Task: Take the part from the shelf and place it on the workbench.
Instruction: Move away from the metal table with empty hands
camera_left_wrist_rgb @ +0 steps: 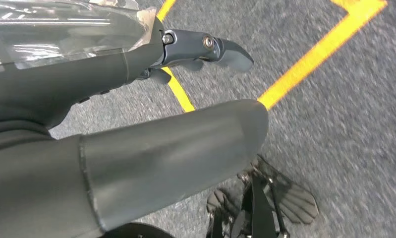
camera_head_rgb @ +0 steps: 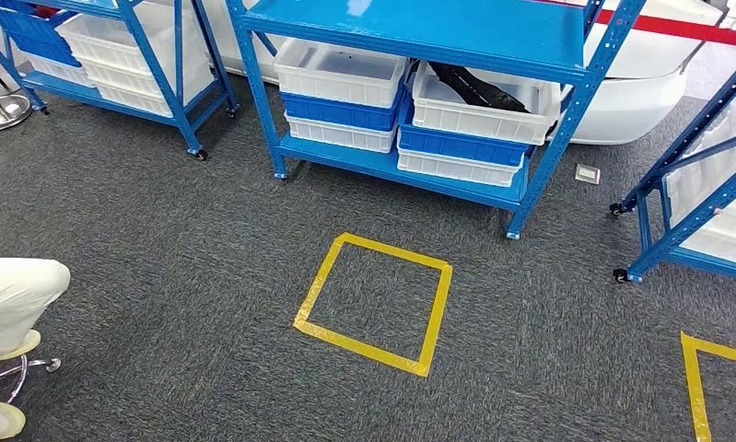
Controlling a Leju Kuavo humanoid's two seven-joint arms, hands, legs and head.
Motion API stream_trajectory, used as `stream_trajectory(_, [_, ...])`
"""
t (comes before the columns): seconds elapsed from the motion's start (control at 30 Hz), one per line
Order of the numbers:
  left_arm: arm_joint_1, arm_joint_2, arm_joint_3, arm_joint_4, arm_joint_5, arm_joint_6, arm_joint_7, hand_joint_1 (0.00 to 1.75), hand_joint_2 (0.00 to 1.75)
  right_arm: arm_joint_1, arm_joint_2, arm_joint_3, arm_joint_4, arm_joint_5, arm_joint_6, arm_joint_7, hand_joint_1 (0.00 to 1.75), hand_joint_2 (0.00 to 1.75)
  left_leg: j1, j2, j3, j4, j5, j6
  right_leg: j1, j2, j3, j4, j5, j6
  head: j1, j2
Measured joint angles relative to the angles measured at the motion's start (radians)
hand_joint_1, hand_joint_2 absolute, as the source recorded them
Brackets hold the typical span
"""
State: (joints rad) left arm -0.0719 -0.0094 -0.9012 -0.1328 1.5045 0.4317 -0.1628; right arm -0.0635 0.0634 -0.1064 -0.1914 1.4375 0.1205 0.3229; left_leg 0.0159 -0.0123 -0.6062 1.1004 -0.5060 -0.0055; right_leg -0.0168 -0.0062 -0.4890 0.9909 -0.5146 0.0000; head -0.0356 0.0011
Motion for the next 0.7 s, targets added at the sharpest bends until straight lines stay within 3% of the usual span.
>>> stream_trajectory(0.1, [0.001, 0.001, 0.000, 0.000, -0.005, -0.007, 0.000, 0.00, 0.00, 0.003, 0.002, 0.000, 0.000, -0.003, 0.000, 0.001, 0.00, 0.00, 0.002, 0.006, -0.086, 0.153, -0.060, -0.009, 0.002, -0.004, 0.010, 0.000, -0.010, -0.008, -0.005, 0.000])
stream_trajectory(0.17, [0.004, 0.003, 0.000, 0.000, -0.009, -0.012, 0.001, 0.00, 0.00, 0.005, 0.003, -0.001, 0.000, -0.006, 0.000, 0.002, 0.00, 0.00, 0.003, 0.007, -0.127, 0.198, -0.048, -0.011, 0.003, -0.004, 0.020, 0.000, -0.024, -0.008, -0.007, 0.000])
stream_trajectory(0.2, [0.005, 0.005, 0.000, 0.000, -0.009, -0.014, 0.001, 0.00, 0.00, 0.007, 0.004, -0.001, 0.000, -0.007, 0.000, 0.003, 0.00, 0.00, 0.003, 0.008, -0.128, 0.180, -0.019, -0.010, 0.003, -0.004, 0.028, 0.000, -0.033, -0.007, -0.008, 0.000])
stream_trajectory(0.27, [0.005, 0.010, 0.000, 0.000, -0.010, -0.017, 0.002, 0.00, 0.00, 0.009, 0.005, -0.004, 0.000, -0.009, 0.000, 0.004, 0.00, 0.00, 0.003, 0.015, -0.084, 0.062, 0.060, -0.004, 0.002, -0.004, 0.051, -0.001, -0.055, -0.001, -0.010, 0.000])
stream_trajectory(0.3, [0.005, 0.012, 0.000, 0.000, -0.010, -0.017, 0.002, 0.00, 0.00, 0.009, 0.006, -0.005, 0.001, -0.009, 0.000, 0.004, 0.00, 0.00, 0.000, 0.019, -0.061, 0.007, 0.080, 0.001, 0.004, -0.005, 0.061, -0.001, -0.067, 0.005, -0.012, 0.000])
stream_trajectory(0.33, [0.004, 0.013, 0.000, 0.000, -0.010, -0.018, 0.002, 0.00, 0.00, 0.010, 0.006, -0.007, 0.001, -0.010, 0.000, 0.005, 0.00, 0.00, -0.003, 0.023, -0.044, -0.032, 0.087, 0.007, 0.007, -0.006, 0.069, -0.005, -0.076, 0.010, -0.013, 0.000])
stream_trajectory(0.47, [0.004, 0.015, 0.000, 0.000, -0.010, -0.018, 0.006, 0.00, 0.00, 0.010, 0.007, -0.013, 0.001, -0.012, 0.000, 0.006, 0.00, 0.00, -0.008, 0.017, -0.011, -0.064, 0.057, 0.043, 0.010, -0.007, 0.094, 0.013, -0.071, 0.039, -0.010, 0.000])
stream_trajectory(0.5, [0.005, 0.015, 0.000, 0.000, -0.009, -0.019, 0.007, 0.00, 0.00, 0.009, 0.007, -0.014, 0.001, -0.012, 0.000, 0.007, 0.00, 0.00, -0.007, 0.015, 0.004, -0.070, 0.051, 0.051, 0.009, -0.006, 0.073, 0.051, -0.068, 0.042, -0.007, 0.000])
stream_trajectory(0.57, [0.005, 0.016, 0.000, 0.000, -0.007, -0.018, 0.008, 0.00, 0.00, 0.004, 0.007, -0.016, 0.001, -0.012, -0.001, 0.006, 0.00, 0.00, -0.007, 0.011, 0.032, -0.076, 0.034, 0.063, 0.008, -0.003, -0.009, 0.172, -0.081, 0.039, -0.001, 0.000])
stream_trajectory(0.63, [0.005, 0.017, 0.000, 0.000, -0.005, -0.018, 0.011, 0.00, 0.00, -0.006, 0.007, -0.018, 0.001, -0.014, -0.002, 0.005, 0.00, 0.00, -0.008, 0.008, 0.059, -0.077, 0.011, 0.067, 0.008, -0.002, -0.099, 0.266, -0.127, 0.032, 0.001, 0.000])
stream_trajectory(0.7, [0.007, 0.016, 0.000, 0.000, -0.004, -0.018, 0.014, 0.00, 0.00, -0.014, 0.007, -0.020, 0.001, -0.014, -0.002, 0.005, 0.00, 0.00, -0.010, 0.002, 0.095, -0.077, -0.018, 0.067, 0.009, -0.002, -0.143, 0.261, -0.155, 0.034, 0.001, 0.000])
